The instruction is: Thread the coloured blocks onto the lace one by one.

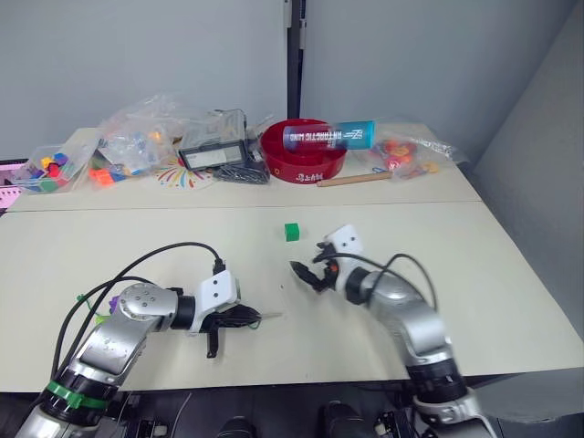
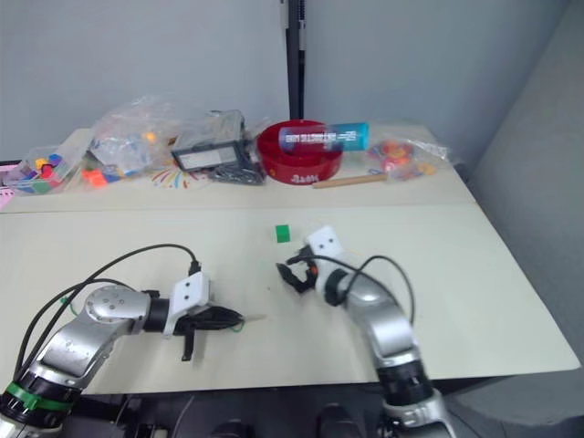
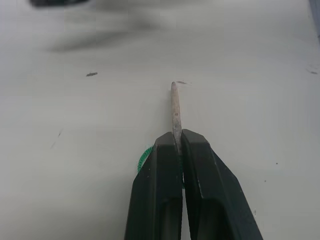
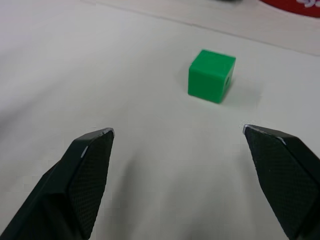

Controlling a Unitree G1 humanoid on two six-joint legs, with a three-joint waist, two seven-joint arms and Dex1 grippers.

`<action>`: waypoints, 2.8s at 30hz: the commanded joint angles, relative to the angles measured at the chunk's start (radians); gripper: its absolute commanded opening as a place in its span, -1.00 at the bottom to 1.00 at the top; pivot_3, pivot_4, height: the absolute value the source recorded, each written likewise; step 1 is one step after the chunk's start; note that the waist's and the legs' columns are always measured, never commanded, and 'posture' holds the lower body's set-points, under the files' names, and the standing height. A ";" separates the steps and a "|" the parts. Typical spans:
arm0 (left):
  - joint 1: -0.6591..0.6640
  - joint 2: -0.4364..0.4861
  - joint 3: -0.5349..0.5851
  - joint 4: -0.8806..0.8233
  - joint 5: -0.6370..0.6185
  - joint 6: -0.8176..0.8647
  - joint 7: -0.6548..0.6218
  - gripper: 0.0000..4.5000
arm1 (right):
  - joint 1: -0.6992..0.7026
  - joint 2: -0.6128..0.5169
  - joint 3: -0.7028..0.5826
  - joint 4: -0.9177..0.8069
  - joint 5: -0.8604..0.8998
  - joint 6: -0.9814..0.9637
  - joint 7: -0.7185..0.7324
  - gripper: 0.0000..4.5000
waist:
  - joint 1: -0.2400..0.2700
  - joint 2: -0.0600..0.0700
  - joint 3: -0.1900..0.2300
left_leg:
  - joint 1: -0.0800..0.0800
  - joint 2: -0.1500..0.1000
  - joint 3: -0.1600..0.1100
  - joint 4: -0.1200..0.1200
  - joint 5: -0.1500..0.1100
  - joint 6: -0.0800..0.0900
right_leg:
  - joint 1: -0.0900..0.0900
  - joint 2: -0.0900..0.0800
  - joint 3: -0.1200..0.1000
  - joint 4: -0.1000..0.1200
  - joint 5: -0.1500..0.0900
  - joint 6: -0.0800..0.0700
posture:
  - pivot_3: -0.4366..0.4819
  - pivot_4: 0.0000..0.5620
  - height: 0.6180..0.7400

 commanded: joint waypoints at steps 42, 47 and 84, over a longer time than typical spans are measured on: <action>0.026 0.042 0.042 -0.061 -0.052 -0.005 0.019 -1.00 | 0.157 0.040 0.088 -0.180 -0.016 -0.155 -0.151 -0.48 | -0.004 0.002 0.000 | -0.003 -0.001 -0.003 -0.003 -0.002 0.000 | -0.002 -0.001 -0.001 0.000 0.000 0.000 | -0.05 -0.47 1.00; -0.005 0.026 0.024 -0.024 -0.043 -0.024 0.004 -1.00 | 0.388 -0.086 0.147 -0.501 -0.015 0.062 -0.103 -0.48 | 0.004 0.002 0.000 | -0.004 -0.001 -0.001 -0.002 -0.002 0.000 | -0.003 -0.001 -0.001 -0.002 0.000 0.001 | -0.05 -0.47 1.00; -0.046 0.026 0.011 -0.031 -0.051 0.006 0.001 -1.00 | -0.143 -0.598 0.183 0.093 0.131 -0.475 1.020 0.99 | 0.002 -0.001 0.000 | 0.000 0.000 0.000 -0.001 -0.001 0.000 | 0.003 0.000 -0.001 -0.006 0.000 0.000 | -0.05 -0.47 1.00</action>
